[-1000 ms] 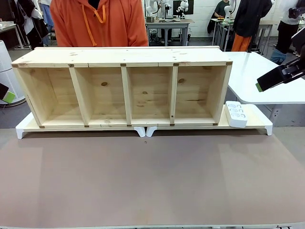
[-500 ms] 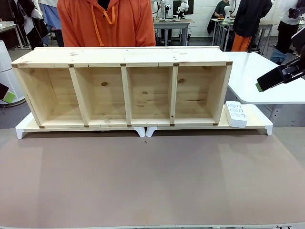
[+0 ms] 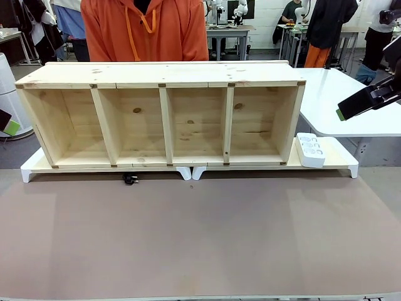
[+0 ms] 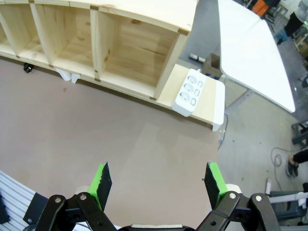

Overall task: Perform cable management.
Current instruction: When the cord part of the Power Cable appears at the lower middle area of the table and stops, grasp the cord part of the Power Cable.

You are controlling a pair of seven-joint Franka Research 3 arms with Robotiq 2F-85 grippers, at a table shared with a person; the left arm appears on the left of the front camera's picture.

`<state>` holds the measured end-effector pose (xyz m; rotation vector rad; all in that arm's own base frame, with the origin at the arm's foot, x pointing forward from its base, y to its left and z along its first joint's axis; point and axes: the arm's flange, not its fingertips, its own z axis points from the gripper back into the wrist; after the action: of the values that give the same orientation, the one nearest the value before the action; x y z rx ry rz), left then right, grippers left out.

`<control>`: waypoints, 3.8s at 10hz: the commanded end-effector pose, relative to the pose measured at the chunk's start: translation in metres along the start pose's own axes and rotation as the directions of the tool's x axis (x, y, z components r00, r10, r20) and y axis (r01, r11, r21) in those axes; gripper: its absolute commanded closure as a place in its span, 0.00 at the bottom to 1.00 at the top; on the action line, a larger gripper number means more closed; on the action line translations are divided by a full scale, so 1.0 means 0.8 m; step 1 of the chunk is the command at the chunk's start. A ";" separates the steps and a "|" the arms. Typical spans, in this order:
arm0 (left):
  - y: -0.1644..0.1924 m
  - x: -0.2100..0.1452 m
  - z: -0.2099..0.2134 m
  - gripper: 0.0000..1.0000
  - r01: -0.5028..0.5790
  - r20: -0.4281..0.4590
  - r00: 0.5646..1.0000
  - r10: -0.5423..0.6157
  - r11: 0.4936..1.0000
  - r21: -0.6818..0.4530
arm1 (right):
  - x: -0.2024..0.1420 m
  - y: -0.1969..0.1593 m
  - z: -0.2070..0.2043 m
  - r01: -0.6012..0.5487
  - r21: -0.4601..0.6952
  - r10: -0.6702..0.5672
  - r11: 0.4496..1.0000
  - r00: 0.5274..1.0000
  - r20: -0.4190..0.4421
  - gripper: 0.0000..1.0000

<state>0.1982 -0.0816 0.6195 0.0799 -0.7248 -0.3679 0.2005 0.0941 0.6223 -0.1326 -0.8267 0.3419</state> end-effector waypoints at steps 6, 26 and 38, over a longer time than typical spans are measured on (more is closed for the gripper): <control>-0.001 0.003 -0.001 0.00 0.003 0.010 1.000 -0.003 1.000 -0.010 | 0.001 -0.001 0.000 0.002 -0.003 -0.002 1.000 1.000 0.008 0.00; -0.001 0.003 -0.001 0.00 0.003 0.010 1.000 -0.003 1.000 -0.010 | 0.001 -0.001 0.000 0.002 -0.003 -0.002 1.000 1.000 0.008 0.00; -0.001 0.003 -0.001 0.00 0.003 0.010 1.000 -0.003 1.000 -0.010 | 0.077 0.099 -0.030 -0.171 0.194 0.183 0.966 0.982 -0.044 0.00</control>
<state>0.1982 -0.0817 0.6196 0.0798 -0.7251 -0.3682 0.2238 0.1774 0.6255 -0.0780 -0.7339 0.5519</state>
